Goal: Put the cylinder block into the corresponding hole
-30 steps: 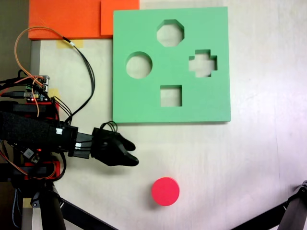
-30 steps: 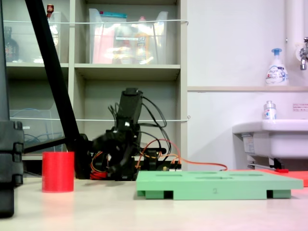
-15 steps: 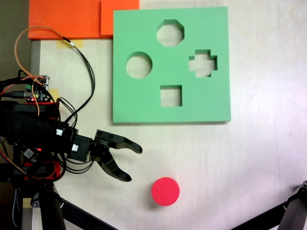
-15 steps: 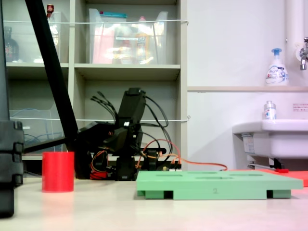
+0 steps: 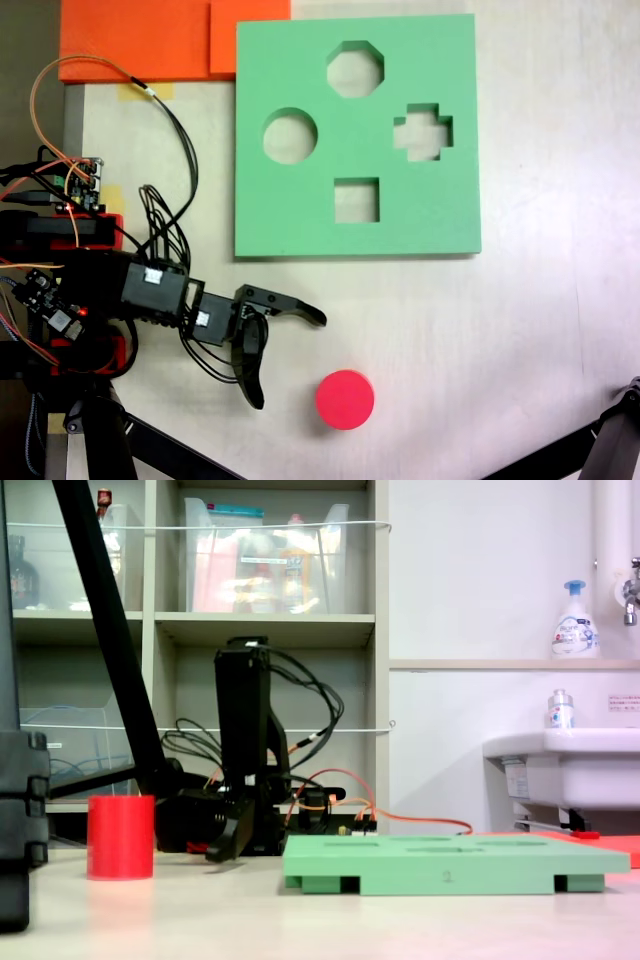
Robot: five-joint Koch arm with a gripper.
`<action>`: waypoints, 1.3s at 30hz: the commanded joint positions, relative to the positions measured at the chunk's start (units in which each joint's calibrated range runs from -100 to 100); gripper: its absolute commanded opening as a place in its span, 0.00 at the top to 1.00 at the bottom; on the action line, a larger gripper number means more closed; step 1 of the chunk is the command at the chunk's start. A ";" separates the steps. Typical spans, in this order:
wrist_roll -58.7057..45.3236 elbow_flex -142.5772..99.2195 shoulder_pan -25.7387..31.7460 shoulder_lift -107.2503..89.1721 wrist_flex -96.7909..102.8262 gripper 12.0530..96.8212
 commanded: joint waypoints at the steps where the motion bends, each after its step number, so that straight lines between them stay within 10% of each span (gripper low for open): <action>1: 0.68 2.30 -0.15 2.22 5.87 0.00; 39: 2.59 34.01 -3.86 21.63 5.87 0.01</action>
